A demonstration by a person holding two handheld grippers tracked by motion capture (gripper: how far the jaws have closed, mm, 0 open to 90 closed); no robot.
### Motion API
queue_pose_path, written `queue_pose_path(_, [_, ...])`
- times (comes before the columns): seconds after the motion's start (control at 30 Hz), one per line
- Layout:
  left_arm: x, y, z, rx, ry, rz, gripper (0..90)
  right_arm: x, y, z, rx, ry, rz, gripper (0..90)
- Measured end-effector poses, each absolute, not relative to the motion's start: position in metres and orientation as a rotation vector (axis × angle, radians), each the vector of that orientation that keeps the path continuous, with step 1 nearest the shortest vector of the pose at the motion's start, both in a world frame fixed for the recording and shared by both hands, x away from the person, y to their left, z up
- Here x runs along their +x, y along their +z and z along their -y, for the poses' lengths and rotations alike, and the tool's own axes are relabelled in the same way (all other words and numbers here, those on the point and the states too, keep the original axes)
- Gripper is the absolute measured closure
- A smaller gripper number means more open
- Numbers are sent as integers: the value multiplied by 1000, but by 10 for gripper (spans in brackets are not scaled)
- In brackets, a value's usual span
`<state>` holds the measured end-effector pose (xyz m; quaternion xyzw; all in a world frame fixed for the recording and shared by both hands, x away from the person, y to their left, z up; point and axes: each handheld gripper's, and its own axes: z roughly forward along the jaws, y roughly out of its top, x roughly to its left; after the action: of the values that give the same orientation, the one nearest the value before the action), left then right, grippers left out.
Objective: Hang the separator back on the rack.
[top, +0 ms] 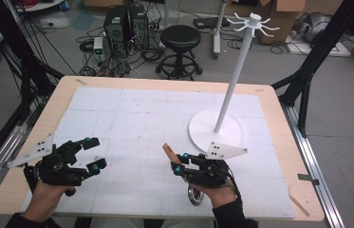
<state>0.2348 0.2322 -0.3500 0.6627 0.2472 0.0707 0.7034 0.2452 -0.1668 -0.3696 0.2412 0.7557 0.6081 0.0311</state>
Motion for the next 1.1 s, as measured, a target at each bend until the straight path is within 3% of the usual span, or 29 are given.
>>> queue_pose_path(0.4, [241,-328,-184,1505,36,-406,189,232,-357,150,530,2039,-2325,670])
queue_pose_path(0.77, [241,-322,-158,1522,-104,-275,290,228,-350,133,396,2153,-2340,670])
queue_pose_path(0.97, [240,-321,-150,1518,-125,-253,241,227,-347,125,353,2182,-2343,670])
queue_pose_path(1.1, [240,-321,-148,1516,-149,-234,314,227,-347,123,342,2201,-2341,670])
